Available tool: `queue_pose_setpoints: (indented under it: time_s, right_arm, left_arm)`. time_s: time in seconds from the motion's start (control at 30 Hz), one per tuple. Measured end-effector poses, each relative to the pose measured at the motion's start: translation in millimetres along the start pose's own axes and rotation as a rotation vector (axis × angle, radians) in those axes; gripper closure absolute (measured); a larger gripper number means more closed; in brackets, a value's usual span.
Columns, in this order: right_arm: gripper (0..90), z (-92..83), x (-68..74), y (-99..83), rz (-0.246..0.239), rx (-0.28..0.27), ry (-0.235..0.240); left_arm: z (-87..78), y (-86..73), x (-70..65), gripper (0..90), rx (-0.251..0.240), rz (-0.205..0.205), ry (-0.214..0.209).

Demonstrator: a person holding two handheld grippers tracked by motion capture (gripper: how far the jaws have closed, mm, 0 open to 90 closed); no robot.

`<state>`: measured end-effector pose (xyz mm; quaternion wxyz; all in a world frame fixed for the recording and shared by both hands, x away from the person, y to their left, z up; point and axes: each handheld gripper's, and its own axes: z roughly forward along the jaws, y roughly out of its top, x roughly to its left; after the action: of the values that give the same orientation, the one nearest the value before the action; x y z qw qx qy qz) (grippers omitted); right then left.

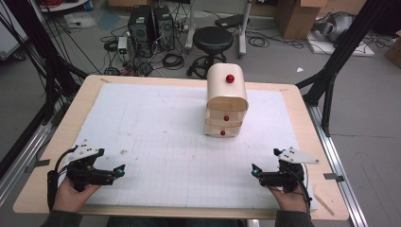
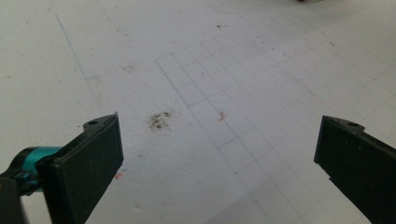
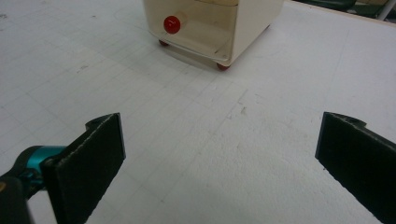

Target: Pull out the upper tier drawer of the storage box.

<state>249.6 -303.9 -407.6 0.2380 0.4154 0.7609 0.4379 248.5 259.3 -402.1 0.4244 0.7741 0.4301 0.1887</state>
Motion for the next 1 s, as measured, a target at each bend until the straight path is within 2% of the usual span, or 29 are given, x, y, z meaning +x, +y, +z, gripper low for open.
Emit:
queue_pose_setpoints:
  time_s: [0.5,0.77,1.0]
  right_arm:
    - [0.4,1.2,1.0,3.0,-0.004,-0.001,-0.008]
    - [0.4,2.6,3.3,6.1,0.014,0.011,-0.003]
    - [0.4,1.7,9.1,13.4,-0.003,-0.002,-0.011]
  left_arm:
    - [0.2,0.4,0.4,1.7,0.0,0.004,-0.003]
    - [0.8,-0.2,0.2,1.7,0.001,-0.001,-0.005]
    - [0.9,-1.4,0.4,1.7,0.004,-0.001,-0.005]
